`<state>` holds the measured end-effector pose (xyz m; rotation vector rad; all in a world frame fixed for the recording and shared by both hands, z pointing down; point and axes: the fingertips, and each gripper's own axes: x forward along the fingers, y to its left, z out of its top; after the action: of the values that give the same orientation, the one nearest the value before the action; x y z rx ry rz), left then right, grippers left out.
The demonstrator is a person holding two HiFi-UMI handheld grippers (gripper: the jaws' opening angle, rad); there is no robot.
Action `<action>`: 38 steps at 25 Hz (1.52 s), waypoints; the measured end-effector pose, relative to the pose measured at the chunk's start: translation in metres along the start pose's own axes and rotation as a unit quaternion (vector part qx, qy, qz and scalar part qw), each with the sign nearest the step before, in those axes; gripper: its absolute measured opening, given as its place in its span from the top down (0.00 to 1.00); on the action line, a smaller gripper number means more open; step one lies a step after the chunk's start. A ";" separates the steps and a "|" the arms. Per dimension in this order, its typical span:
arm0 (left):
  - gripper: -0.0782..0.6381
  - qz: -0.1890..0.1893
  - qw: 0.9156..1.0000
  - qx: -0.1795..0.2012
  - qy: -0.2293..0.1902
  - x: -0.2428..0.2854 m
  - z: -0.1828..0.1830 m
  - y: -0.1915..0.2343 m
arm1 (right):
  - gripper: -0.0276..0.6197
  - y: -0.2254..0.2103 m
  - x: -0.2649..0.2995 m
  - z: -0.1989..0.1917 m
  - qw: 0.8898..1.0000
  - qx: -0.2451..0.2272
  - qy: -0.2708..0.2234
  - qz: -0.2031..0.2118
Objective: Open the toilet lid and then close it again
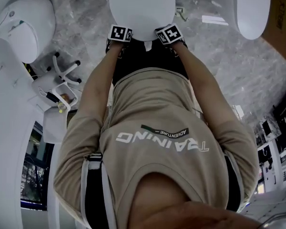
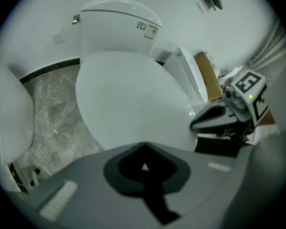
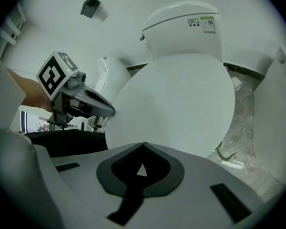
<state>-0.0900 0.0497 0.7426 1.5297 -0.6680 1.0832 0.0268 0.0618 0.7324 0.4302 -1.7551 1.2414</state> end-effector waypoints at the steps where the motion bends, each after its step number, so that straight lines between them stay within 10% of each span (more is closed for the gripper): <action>1: 0.88 -0.002 1.000 -0.004 0.002 0.003 -0.001 0.001 | 0.94 -0.002 0.003 -0.002 1.000 0.003 0.005 0.009; 38: 0.88 0.001 0.999 -0.011 0.042 0.119 -0.040 0.042 | 0.94 -0.058 0.120 -0.056 0.998 0.053 0.039 -0.025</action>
<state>-0.0871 0.0936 0.8679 1.4567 -0.6221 1.1300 0.0322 0.1116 0.8687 0.4786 -1.6086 1.3019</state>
